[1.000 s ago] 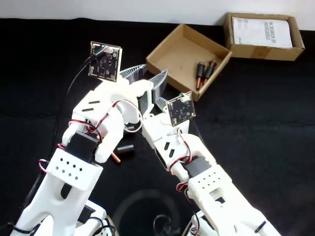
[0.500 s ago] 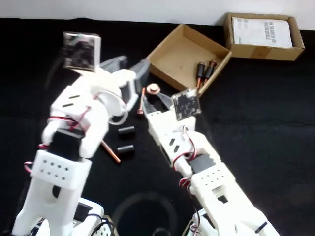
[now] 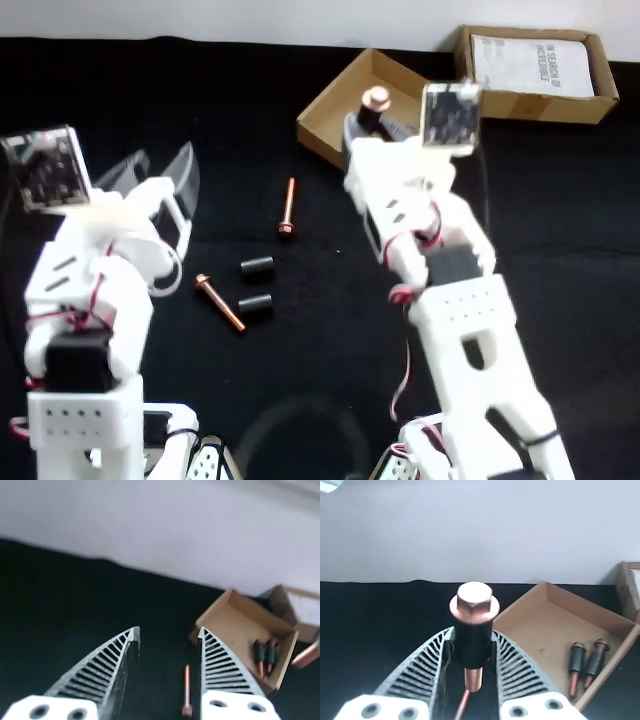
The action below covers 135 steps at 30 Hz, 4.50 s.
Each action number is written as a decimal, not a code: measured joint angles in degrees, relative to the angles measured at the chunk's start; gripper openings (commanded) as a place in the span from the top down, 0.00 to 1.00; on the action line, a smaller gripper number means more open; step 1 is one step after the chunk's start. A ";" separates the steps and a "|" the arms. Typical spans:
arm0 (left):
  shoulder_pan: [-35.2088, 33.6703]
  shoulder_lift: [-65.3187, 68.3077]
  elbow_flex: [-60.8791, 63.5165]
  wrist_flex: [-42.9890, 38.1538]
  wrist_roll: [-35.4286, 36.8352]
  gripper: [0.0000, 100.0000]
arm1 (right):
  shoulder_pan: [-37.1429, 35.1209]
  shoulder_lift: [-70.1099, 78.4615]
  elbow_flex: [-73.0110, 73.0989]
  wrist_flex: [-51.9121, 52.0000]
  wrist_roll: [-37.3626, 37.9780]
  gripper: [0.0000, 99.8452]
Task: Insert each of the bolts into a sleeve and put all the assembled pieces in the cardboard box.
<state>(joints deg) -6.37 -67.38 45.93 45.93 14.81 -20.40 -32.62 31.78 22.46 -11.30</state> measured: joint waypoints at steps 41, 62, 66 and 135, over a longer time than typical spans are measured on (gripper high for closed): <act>-8.97 -35.60 50.20 0.70 0.09 0.80 | 9.67 83.78 -90.90 43.78 10.29 0.99; -8.97 -35.60 50.20 1.67 0.35 0.80 | 7.38 91.78 -104.35 53.36 14.42 0.73; -8.97 -35.60 50.20 1.67 0.35 0.80 | 5.89 91.69 -114.29 65.41 14.42 0.73; -9.85 -35.60 50.20 1.67 0.35 0.80 | -26.55 90.37 -96.70 78.07 69.27 0.73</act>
<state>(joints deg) -16.22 -102.99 96.13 47.60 15.16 -46.95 57.76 -64.92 100.53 57.98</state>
